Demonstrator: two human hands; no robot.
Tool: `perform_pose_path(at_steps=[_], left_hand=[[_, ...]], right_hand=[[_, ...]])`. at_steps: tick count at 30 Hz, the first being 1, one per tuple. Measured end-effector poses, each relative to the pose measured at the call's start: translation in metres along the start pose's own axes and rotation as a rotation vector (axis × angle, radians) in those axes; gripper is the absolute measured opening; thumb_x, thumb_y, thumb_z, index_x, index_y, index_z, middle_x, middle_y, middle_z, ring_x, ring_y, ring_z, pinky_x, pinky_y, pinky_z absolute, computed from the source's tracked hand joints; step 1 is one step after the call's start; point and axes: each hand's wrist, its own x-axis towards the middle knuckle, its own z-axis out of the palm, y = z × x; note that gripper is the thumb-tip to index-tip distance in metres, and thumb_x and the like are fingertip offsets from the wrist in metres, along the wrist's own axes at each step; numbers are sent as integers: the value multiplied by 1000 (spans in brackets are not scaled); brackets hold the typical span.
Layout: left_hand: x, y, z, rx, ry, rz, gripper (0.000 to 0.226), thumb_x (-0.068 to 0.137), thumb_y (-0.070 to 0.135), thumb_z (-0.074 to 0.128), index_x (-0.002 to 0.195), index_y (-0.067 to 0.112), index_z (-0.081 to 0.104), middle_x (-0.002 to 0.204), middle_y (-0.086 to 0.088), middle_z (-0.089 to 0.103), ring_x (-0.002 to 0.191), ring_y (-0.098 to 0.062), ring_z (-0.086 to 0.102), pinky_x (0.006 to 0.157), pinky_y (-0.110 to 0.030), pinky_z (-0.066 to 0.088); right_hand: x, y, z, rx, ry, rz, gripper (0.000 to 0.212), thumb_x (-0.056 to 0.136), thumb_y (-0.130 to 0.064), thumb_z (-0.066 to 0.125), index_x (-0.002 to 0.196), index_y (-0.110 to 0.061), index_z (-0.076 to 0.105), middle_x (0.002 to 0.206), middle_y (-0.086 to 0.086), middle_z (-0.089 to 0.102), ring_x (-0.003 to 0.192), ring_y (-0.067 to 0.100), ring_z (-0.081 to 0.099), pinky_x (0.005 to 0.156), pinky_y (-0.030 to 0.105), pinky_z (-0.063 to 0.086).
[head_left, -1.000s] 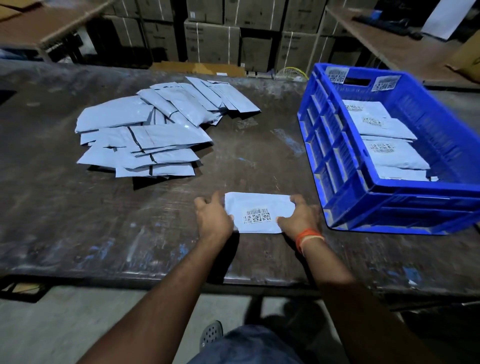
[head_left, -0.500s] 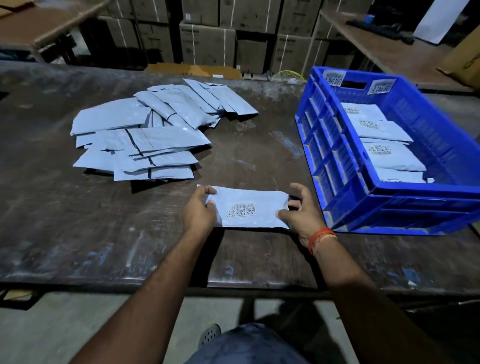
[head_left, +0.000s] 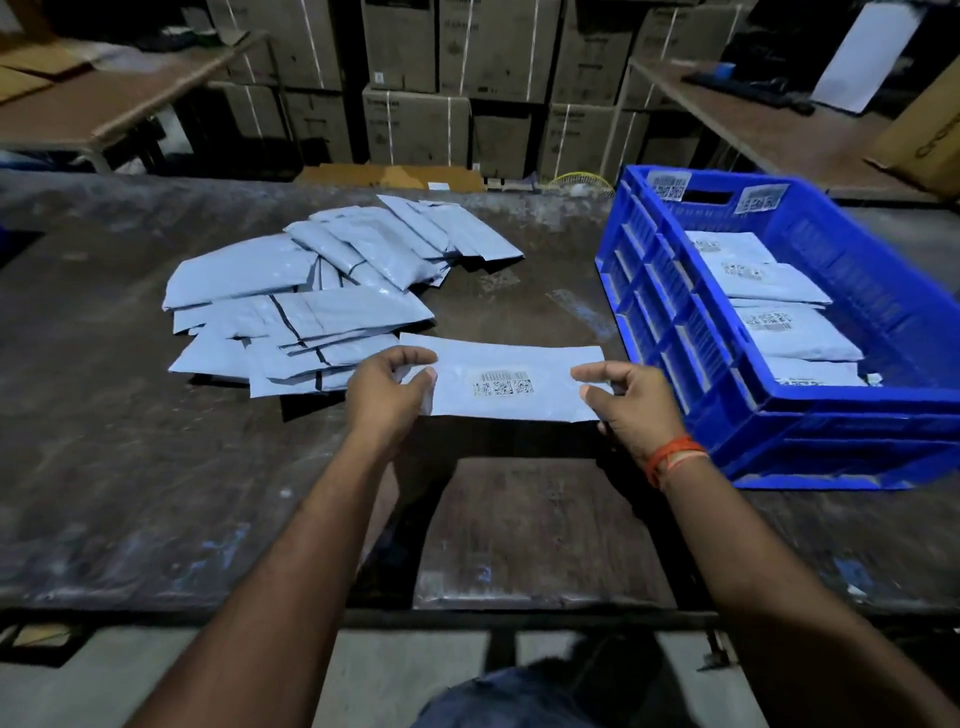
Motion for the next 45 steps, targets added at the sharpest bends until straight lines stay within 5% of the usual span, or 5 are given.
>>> perform_pose_path(at_steps=[4,18,29,39,45], left_hand=[[11,56,5,-21,-7,86,16,79,27,74,94,33,77,94,12,75,101,-23,72,85,-45,58],[-2,228,189,178,-188,330,21,69,19,74,87,30,76,86,5,75,79,-14,71,77,-36,61],[-64,239,324,1095,-347,362,28,83,6,59,103,19,74,102,-7,69,93,-32,65,70,-37,52],[-86,225,357,1406,-415,241,37,94,9,51,129,8,63,136,-12,61,120,-35,62,84,-43,53],[-83,220,361,1382,-487,108,42,94,24,63,133,8,60,142,-13,56,124,-36,59,92,-46,54]], right_hand=[[23,-48,-41,-154,54,-189,22,88,-6,67,105,-16,77,99,-3,75,71,-4,62,78,23,52],[85,-62,-277,-59,71,33,20,90,13,59,108,7,66,34,-9,45,28,1,36,33,11,29],[116,34,-363,-690,-237,128,18,76,2,72,69,-15,75,45,-15,61,39,-8,51,49,14,42],[121,49,-344,-1025,-370,76,22,84,-13,67,104,-11,75,109,8,73,105,27,67,79,28,52],[122,57,-338,-1135,-397,43,31,83,-13,59,111,-9,73,115,6,72,110,28,66,92,34,55]])
